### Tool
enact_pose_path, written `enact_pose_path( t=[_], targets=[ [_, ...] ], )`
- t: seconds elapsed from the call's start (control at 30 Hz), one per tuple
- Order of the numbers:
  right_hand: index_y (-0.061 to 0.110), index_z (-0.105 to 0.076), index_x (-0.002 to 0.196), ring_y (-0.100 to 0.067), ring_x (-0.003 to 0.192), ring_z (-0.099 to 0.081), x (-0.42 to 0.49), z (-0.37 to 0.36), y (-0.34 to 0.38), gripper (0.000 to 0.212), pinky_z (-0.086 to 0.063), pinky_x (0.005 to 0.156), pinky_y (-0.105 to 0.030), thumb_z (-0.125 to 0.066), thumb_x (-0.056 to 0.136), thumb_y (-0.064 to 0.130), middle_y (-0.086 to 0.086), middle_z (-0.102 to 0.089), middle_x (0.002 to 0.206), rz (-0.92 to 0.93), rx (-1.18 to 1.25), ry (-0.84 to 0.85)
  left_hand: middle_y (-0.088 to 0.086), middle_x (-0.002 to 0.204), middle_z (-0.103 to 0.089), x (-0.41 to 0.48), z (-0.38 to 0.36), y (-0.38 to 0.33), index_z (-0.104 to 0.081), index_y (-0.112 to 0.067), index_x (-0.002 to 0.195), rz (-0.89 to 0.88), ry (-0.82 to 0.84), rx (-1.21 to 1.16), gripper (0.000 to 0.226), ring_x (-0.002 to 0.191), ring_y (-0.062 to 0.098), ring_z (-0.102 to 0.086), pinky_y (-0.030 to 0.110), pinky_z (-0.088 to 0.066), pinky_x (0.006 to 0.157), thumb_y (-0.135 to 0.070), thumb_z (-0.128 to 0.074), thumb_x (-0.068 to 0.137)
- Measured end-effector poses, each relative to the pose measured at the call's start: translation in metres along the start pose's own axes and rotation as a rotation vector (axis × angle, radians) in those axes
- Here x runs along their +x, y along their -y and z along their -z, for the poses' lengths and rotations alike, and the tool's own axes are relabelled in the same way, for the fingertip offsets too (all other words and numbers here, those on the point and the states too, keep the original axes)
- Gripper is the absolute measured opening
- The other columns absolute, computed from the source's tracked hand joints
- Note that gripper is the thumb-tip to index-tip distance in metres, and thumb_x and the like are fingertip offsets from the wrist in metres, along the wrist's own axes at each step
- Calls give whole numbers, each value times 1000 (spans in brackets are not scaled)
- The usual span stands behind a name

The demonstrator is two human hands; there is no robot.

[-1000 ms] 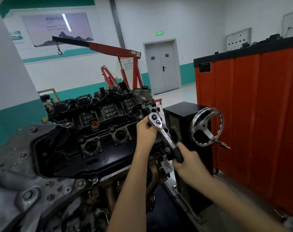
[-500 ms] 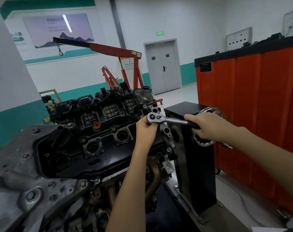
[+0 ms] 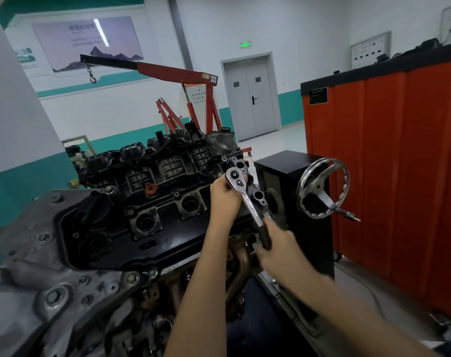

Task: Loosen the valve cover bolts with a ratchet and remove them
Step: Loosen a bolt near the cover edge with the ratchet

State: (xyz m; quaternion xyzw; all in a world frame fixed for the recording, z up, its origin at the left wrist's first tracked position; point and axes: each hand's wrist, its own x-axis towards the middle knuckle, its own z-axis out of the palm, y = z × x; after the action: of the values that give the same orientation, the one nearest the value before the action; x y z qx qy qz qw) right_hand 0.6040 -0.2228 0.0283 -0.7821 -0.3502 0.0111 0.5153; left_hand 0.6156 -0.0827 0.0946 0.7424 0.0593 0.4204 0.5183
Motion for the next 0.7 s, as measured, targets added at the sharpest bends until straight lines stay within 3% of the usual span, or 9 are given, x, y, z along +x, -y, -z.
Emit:
enact_pose_path(
  t=[0.13, 0.23, 0.33, 0.43, 0.53, 0.6, 0.7],
  targets=[
    [18, -51, 106, -12, 59, -56, 48, 97, -6, 19, -37, 49, -17, -58, 89, 11, 5, -51, 70, 188, -588, 114, -14, 49, -42, 1, 0, 0, -49, -22, 55, -29, 32, 95, 42, 49, 0, -33, 20, -29, 51, 2, -53, 89],
    [15, -49, 107, -20, 62, -54, 71, 115, 5, 17, -40, 56, -28, -55, 91, 17, 1, -51, 71, 304, -783, 94, -15, 51, -49, 2, 0, 3, -54, -24, 61, -35, -1, 68, 39, 52, -4, -39, 16, -33, 54, 1, -54, 90],
    [20, -44, 98, -20, 63, -58, 45, 88, -8, 17, -49, 54, -30, -57, 89, 12, -3, -55, 74, 181, -569, 62, -8, 60, -52, -1, -4, 7, -58, -28, 63, -54, -44, 56, 40, 58, 4, -40, 22, -34, 57, 2, -54, 89],
    [16, -48, 99, -14, 52, -50, 1, 29, -7, 21, -40, 44, -22, -58, 86, 4, -6, -54, 69, 11, -97, 8, -10, 58, -53, -3, -11, 9, -55, -28, 58, -45, -86, 10, 41, 57, 1, -42, 20, -37, 57, -1, -59, 89],
    [12, -47, 106, -12, 52, -49, -10, -29, 13, 23, -40, 45, -22, -55, 86, 4, -9, -54, 73, -36, 188, -43, -16, 52, -40, 0, -14, 9, -45, -29, 50, -35, -123, -17, 52, 59, 2, -32, 25, -31, 58, -1, -61, 90],
    [13, -47, 105, -11, 54, -50, -10, -40, 18, 23, -42, 47, -22, -55, 86, 4, -8, -55, 74, -37, 236, -43, -17, 50, -43, 0, -11, 9, -47, -32, 50, -36, -110, -20, 53, 58, 2, -35, 23, -33, 59, -3, -61, 92],
    [17, -50, 106, -14, 54, -51, -3, 1, 2, 27, -42, 47, -23, -59, 84, 4, -10, -55, 72, -4, 78, 51, -18, 49, -51, 2, -4, 7, -50, -26, 54, -27, -43, 37, 46, 52, -5, -42, 12, -37, 54, 1, -61, 89]
  ],
)
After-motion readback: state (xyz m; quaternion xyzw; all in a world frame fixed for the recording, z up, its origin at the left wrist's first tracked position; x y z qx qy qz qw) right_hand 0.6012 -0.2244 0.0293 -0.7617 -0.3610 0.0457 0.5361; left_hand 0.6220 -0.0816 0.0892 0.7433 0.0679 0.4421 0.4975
